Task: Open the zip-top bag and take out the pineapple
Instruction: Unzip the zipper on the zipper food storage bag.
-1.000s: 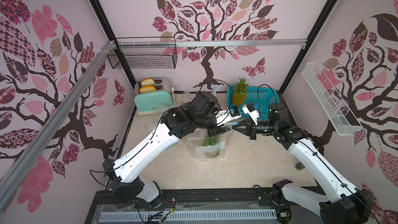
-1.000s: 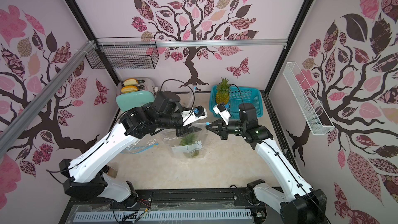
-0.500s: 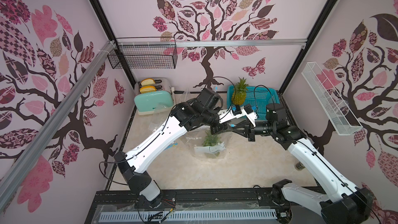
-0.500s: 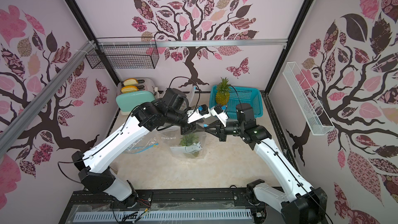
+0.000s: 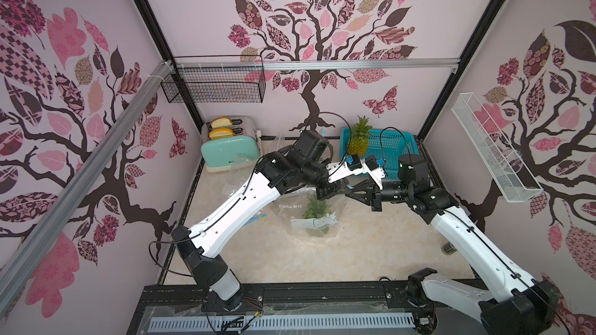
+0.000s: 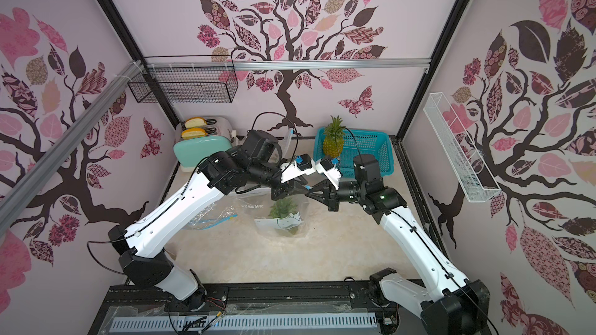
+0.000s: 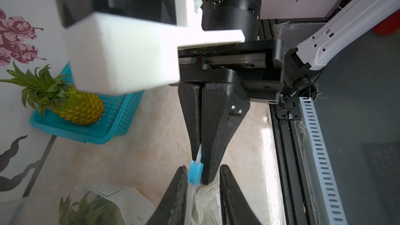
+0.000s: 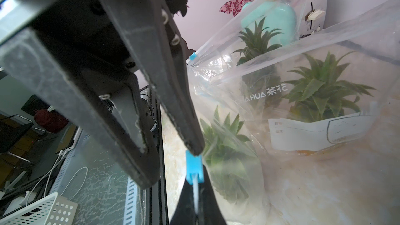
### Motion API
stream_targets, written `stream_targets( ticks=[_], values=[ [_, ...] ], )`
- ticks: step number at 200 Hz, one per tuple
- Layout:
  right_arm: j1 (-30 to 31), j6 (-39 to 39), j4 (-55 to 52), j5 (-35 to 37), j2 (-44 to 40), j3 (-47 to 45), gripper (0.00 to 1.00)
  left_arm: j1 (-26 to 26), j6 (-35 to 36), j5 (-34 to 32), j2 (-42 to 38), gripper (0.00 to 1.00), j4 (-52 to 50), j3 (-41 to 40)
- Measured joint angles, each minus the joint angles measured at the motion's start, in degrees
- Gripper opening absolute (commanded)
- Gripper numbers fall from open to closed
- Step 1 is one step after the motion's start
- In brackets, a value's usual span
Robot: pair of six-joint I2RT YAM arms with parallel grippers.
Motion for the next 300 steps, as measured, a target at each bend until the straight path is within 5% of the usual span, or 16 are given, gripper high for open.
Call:
stream_targets(
  ticks=[56, 136, 199, 300],
  values=[
    [0.22, 0.0, -0.02, 0.42, 0.0, 0.24, 0.0, 0.17, -0.04, 0.42, 2.25, 0.32, -0.09, 0.31],
    [0.04, 0.0, -0.11, 1.77, -0.02, 0.26, 0.0, 0.66, -0.22, 1.55, 2.43, 0.0, -1.01, 0.9],
    [0.22, 1.6, 0.85, 4.68, -0.98, 0.24, 0.0, 0.76, -0.24, 0.15, 1.97, 0.0, -0.42, 0.46],
    [-1.9, 4.55, 3.04, 6.45, -3.74, -0.57, 0.0, 8.07, -5.99, -6.05, -12.02, 0.0, 1.11, -14.14]
  ],
)
